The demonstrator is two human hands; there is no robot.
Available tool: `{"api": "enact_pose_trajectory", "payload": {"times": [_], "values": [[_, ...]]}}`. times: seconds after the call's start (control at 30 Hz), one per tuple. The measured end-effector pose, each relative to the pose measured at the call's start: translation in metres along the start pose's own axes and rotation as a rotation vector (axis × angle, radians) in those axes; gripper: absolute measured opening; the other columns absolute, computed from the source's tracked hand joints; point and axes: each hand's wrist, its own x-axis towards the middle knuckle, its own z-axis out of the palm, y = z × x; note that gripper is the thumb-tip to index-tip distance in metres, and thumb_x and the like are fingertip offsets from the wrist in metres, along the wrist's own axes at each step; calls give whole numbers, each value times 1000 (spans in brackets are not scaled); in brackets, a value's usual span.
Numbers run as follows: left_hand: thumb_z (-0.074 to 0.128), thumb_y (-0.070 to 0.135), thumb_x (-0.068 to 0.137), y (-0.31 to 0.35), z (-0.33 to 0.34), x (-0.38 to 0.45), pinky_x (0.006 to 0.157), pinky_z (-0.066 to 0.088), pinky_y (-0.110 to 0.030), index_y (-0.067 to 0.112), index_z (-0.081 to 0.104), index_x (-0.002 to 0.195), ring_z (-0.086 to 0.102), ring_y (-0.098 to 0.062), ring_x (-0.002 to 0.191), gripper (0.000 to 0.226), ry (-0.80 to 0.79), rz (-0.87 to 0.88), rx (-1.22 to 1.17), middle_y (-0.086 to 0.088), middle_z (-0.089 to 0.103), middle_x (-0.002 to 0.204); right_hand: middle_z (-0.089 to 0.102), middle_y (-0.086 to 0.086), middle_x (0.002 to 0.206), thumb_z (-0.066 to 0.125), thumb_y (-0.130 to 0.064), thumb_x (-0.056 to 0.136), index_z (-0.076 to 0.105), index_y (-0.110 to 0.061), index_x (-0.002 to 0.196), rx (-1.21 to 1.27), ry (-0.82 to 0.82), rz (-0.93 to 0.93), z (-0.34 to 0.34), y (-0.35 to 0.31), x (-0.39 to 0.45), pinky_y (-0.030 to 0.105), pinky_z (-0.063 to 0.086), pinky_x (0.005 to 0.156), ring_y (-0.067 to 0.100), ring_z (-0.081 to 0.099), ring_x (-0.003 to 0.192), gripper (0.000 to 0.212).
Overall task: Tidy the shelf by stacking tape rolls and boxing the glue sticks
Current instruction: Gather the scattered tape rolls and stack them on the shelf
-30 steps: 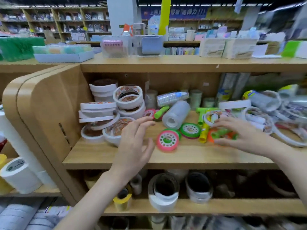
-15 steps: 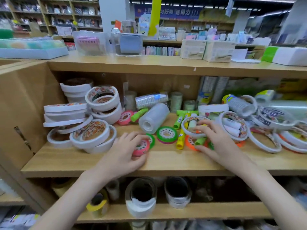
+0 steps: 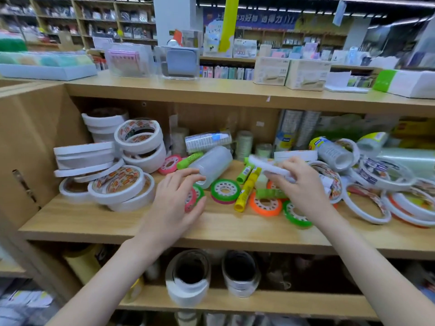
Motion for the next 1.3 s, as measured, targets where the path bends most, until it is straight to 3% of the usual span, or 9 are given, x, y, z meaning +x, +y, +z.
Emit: {"api": "enact_pose_trajectory", "payload": {"times": [0.17, 0.37, 0.5, 0.7, 0.87, 0.97, 1.07, 1.17, 1.3], "values": [[50, 34, 86, 41, 31, 16, 92, 38, -35, 14, 60, 110, 51, -18, 110, 33, 25, 130, -47, -2, 57, 115, 63, 10, 76, 63, -31, 78, 67, -6, 67, -167, 235, -63, -51, 14, -19, 21, 30, 71, 23, 52, 88, 28], [49, 46, 81, 72, 74, 27, 94, 32, -41, 26, 59, 110, 45, -23, 112, 36, -73, 231, 69, 0, 57, 120, 61, 8, 97, 77, -18, 72, 69, -7, 96, -464, -156, -86, -68, 67, -44, 33, 38, 82, 31, 51, 94, 27], [47, 46, 82, 70, 81, 33, 92, 26, -37, 24, 64, 103, 42, -19, 110, 34, -57, 161, 65, 2, 61, 113, 59, 5, 93, 71, -9, 74, 66, -10, 92, -479, -149, -94, -65, 70, -38, 49, 44, 78, 27, 48, 95, 19], [43, 46, 79, 69, 84, 38, 92, 31, -38, 23, 64, 104, 52, -20, 101, 40, -111, 75, 52, 6, 62, 106, 57, -2, 84, 71, -12, 73, 61, -15, 81, -483, -113, -258, -66, 79, -34, 43, 43, 68, 20, 48, 86, 13], [42, 43, 79, 71, 86, 40, 87, 40, -43, 19, 64, 105, 57, -24, 96, 41, -129, 64, 128, 2, 63, 104, 58, -8, 78, 56, -36, 78, 58, -10, 84, -54, -2, -109, -77, 65, -33, 20, 41, 69, 6, 50, 74, 27], [42, 44, 82, 75, 87, 41, 92, 38, -42, 16, 60, 114, 55, -25, 103, 46, -125, 108, 128, -1, 60, 114, 66, 11, 86, 60, -28, 86, 60, -5, 93, 218, -14, 47, -89, 56, -29, 40, 49, 78, 23, 62, 84, 24], [44, 43, 85, 87, 89, 41, 98, 32, -42, 17, 55, 122, 48, -20, 114, 46, -98, 225, 74, 0, 56, 124, 67, 7, 86, 54, -13, 91, 59, -5, 96, 370, 33, 116, -99, 45, -28, 33, 49, 78, 15, 63, 83, 11], [45, 44, 83, 98, 99, 42, 102, 26, -40, 18, 52, 125, 45, -19, 119, 50, -93, 282, 107, -1, 55, 128, 64, -2, 84, 57, -18, 90, 57, -11, 95, 120, -89, 21, -101, 42, -33, 26, 46, 74, 9, 60, 82, 8], [42, 48, 78, 95, 105, 42, 95, 26, -40, 7, 60, 114, 45, -20, 108, 57, -81, 195, 180, -6, 64, 114, 55, -5, 96, 58, -23, 86, 56, -16, 108, -362, -297, -48, -76, 55, -43, 36, 38, 82, 17, 53, 98, 23]]}}
